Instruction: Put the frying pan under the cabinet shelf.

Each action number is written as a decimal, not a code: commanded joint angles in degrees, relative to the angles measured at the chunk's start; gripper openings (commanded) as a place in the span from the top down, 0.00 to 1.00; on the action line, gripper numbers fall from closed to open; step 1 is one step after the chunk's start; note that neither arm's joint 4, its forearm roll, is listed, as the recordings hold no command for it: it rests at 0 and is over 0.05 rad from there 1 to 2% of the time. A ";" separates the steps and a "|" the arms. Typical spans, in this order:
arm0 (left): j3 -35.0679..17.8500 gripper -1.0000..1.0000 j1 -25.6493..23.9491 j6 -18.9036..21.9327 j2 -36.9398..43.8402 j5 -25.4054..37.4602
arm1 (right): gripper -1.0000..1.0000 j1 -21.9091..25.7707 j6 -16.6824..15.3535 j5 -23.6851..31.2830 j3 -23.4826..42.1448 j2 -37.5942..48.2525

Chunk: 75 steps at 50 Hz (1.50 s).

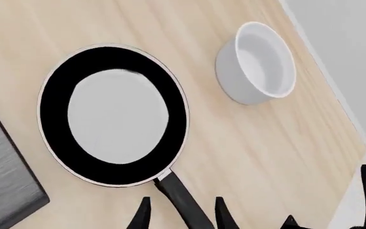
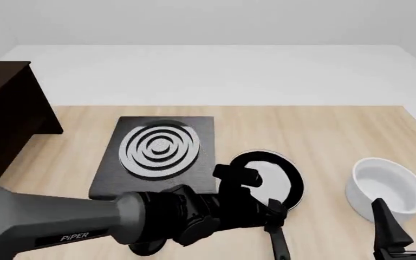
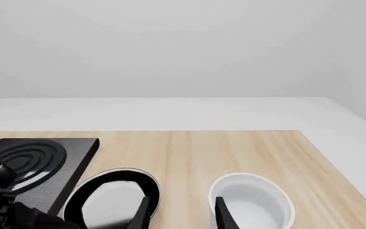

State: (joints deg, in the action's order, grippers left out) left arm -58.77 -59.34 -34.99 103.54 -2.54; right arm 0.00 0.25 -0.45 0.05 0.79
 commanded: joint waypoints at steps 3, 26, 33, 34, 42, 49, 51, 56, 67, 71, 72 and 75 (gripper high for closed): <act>0.83 0.00 -0.72 -2.35 3.45 -3.72 | 0.00 0.00 0.00 0.00 0.00 0.02; 2.07 0.00 -3.72 -6.28 8.32 -9.16 | 0.00 0.00 -0.02 0.00 0.00 -0.01; 2.11 0.00 -4.08 -6.35 8.91 -9.71 | 0.00 0.02 -0.02 0.00 0.00 -0.01; 2.49 0.00 -4.44 -6.98 8.96 -10.27 | 0.00 -0.03 0.00 -0.01 0.00 0.03; 1.98 0.00 -4.33 -6.82 9.94 -10.52 | 0.00 0.00 -0.01 0.00 0.00 -0.02; 1.86 0.00 -5.33 -7.05 11.36 -11.94 | 0.00 -0.01 0.01 0.00 0.00 0.00; 1.59 0.00 -5.35 -7.05 11.93 -12.09 | 0.00 0.00 0.01 0.00 0.00 0.01; 1.03 0.00 -6.23 -6.33 12.48 -12.53 | 0.00 0.01 -0.01 0.00 0.00 -0.01; 0.27 0.00 -6.73 -7.76 15.30 -14.09 | 0.00 0.00 -0.02 0.00 0.00 0.01; -0.11 0.00 -6.59 -8.16 16.22 -14.56 | 0.00 -0.02 -0.01 0.00 0.00 -0.01; -0.32 0.00 -6.56 -8.40 16.90 -14.89 | 0.00 0.01 -0.02 0.00 0.00 0.01; -0.39 0.00 -6.72 -8.63 17.23 -15.15 | 0.00 0.00 0.02 0.00 0.00 -0.01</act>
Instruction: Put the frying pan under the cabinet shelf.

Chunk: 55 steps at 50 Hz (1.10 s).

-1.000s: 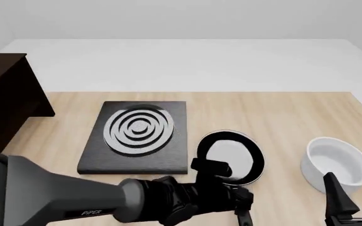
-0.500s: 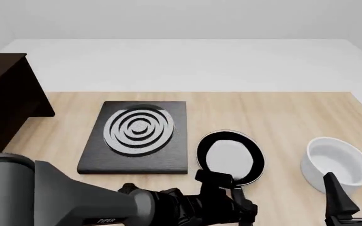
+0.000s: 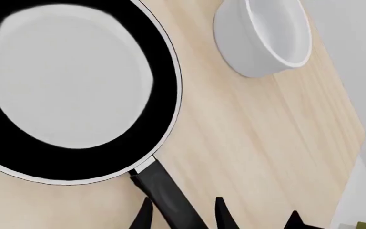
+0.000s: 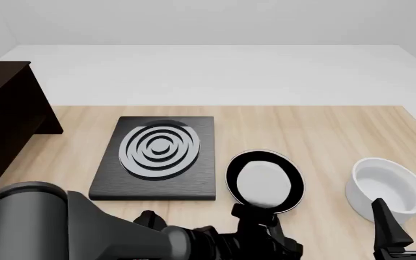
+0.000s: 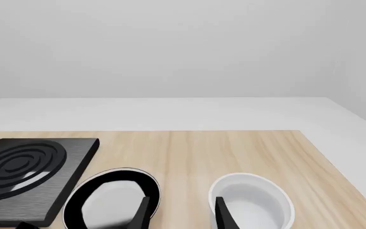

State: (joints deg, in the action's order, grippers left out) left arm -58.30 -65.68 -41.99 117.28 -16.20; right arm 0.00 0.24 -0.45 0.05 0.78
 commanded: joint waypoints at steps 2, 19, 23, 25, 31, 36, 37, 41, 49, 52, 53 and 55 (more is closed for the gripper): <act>-1.14 0.00 -0.03 -1.92 3.99 -1.77 | 0.00 0.01 0.03 -0.01 0.00 0.02; 1.82 1.00 2.75 -5.32 5.28 -7.52 | 0.00 -0.01 0.00 -0.01 0.00 0.03; 2.91 1.00 3.09 -5.82 5.13 -8.72 | 0.00 0.02 0.01 -0.02 0.00 0.05; 3.31 1.00 3.54 -5.82 4.80 -8.98 | 0.00 0.00 0.00 -0.01 0.00 0.03; 4.25 1.00 5.87 -5.96 2.53 -9.11 | 0.00 0.02 0.00 0.00 0.00 0.01; 6.16 1.00 7.06 -7.09 -0.38 -10.08 | 0.00 0.02 0.03 -0.01 0.00 0.02; 7.44 1.00 7.61 -8.14 -1.73 -10.79 | 0.00 0.00 0.01 0.00 0.00 0.00; 9.30 1.00 8.87 -7.43 -4.80 -11.07 | 0.00 0.02 0.01 0.00 0.00 0.00; 13.96 1.00 7.41 -9.01 -12.45 -12.59 | 0.00 0.00 0.01 0.00 0.00 0.01; 14.97 1.00 6.93 -9.38 -15.89 -11.90 | 0.00 0.00 -0.01 0.00 0.00 0.01; 15.11 1.00 7.06 -9.48 -16.65 -11.69 | 0.00 0.00 -0.01 0.00 0.00 0.01; 15.76 1.00 6.98 -9.87 -19.20 -11.17 | 0.00 0.00 0.00 0.00 0.00 0.00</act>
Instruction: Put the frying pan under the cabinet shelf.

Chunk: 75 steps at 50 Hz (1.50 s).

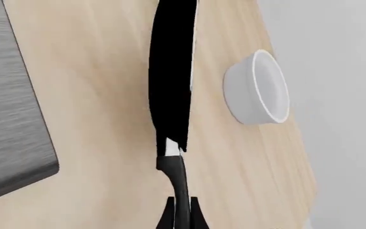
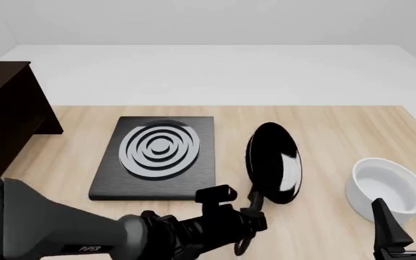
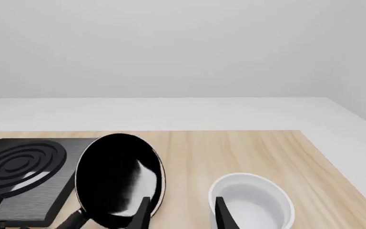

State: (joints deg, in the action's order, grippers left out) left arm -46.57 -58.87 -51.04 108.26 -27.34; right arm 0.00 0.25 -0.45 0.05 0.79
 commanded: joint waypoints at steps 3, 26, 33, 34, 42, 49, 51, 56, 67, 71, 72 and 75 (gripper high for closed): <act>5.12 1.00 -0.17 -1.11 -13.59 0.26 | 0.00 0.00 0.00 0.00 0.00 0.00; 12.37 1.00 1.80 -8.26 -33.36 -0.06 | 0.00 0.00 0.00 0.00 0.00 -0.01; 15.25 1.00 3.82 -11.22 -35.39 -3.00 | 0.00 -0.01 -0.01 0.00 0.00 0.01; 15.39 1.00 4.48 -11.34 -35.61 -3.10 | 0.00 -0.01 -0.01 0.00 0.00 0.01; 18.85 1.00 9.80 -16.47 -35.62 -6.81 | 0.00 -0.01 0.00 0.00 0.00 0.00; 21.21 1.00 11.61 -21.41 -38.07 -8.70 | 0.00 0.00 -0.01 0.00 0.00 0.01; 21.48 1.00 11.87 -21.61 -38.90 -8.42 | 0.00 0.00 0.00 0.00 0.00 -0.01; 22.87 1.00 15.16 -23.17 -36.59 -9.70 | 0.00 -0.01 0.00 0.00 0.00 0.01; 25.74 1.00 20.17 -24.85 -38.32 -9.85 | 0.00 0.00 0.02 0.00 0.00 0.01; 27.05 1.00 20.99 -26.22 -39.66 -10.47 | 0.00 0.00 0.00 0.00 0.00 -0.01; 27.21 1.00 21.91 -26.45 -40.84 -10.03 | 0.00 0.00 -0.01 0.00 0.00 0.00; 28.83 1.00 23.14 -28.51 -41.44 -12.49 | 0.00 -0.01 0.00 -0.01 0.00 0.02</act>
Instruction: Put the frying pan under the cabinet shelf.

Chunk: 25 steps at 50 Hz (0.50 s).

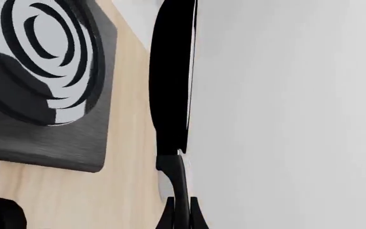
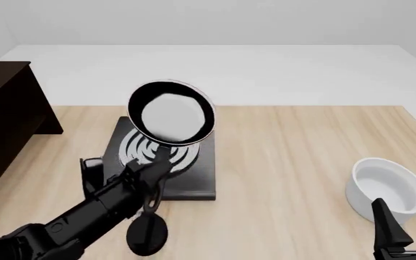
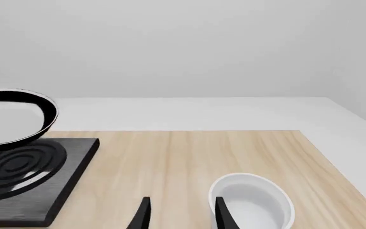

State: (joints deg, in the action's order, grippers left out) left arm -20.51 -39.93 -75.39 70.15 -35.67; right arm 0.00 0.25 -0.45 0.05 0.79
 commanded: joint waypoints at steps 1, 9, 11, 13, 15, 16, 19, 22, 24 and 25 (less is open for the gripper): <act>3.08 1.00 4.64 -4.39 -3.56 -4.26 | 0.00 -0.01 0.01 0.00 0.00 -0.01; 8.39 1.00 8.31 -7.86 -4.36 -9.40 | 0.00 0.00 -0.01 0.00 0.00 -0.01; 10.05 1.00 10.95 -8.66 -5.12 -10.87 | 0.00 0.00 0.00 0.00 0.00 -0.01; 11.14 1.00 12.13 -9.37 -5.66 -12.51 | 0.00 0.01 -0.01 0.00 0.00 0.01; 12.74 1.00 13.48 -10.73 -5.55 -14.37 | 0.00 -0.01 0.01 0.00 0.00 -0.01; 13.23 1.00 13.93 -10.91 -6.31 -14.92 | 0.00 0.00 0.00 0.00 0.00 0.01; 14.99 1.00 13.39 -13.25 -4.58 -20.48 | 0.00 -0.01 0.00 0.00 0.00 0.00; 16.93 1.00 15.33 -15.16 -2.66 -25.79 | 0.00 0.00 0.00 0.00 0.00 -0.01; 19.04 1.00 17.07 -17.44 -0.55 -31.57 | 0.00 0.00 0.00 0.00 0.00 0.02; 19.04 1.00 17.16 -17.02 -1.49 -30.85 | 0.00 0.00 0.00 0.00 0.00 0.02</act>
State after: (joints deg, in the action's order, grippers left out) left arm -6.37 -27.48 -87.66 67.58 -53.68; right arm 0.00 0.25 -0.45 0.05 0.79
